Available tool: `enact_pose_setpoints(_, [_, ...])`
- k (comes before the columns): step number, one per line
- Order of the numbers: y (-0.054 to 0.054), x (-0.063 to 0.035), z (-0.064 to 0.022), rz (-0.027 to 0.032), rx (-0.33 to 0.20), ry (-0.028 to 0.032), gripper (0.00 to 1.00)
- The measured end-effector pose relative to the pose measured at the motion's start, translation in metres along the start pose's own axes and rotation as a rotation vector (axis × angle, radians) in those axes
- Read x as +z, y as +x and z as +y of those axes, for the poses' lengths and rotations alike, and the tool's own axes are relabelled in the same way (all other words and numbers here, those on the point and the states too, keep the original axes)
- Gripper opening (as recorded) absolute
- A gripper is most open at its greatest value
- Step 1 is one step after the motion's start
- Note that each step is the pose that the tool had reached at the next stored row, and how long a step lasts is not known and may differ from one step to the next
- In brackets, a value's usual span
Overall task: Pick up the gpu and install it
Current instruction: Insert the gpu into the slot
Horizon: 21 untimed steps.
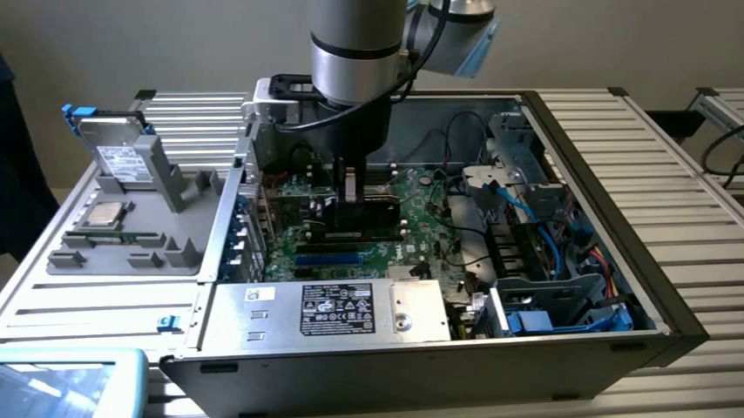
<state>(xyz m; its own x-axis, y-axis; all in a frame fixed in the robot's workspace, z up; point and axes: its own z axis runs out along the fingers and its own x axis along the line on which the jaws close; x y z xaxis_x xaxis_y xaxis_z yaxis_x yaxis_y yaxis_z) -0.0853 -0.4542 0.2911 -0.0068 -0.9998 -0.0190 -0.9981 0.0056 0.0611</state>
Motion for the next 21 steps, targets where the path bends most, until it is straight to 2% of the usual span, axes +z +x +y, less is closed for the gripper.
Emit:
enact_pose_setpoints(5, [0.0020,0.0030,0.0008,-0.0050,0.000,-0.0004,0.29])
enact_pose_setpoints(21, [0.0021,0.0069,0.0008,-0.0053,0.000,-0.0003,0.29])
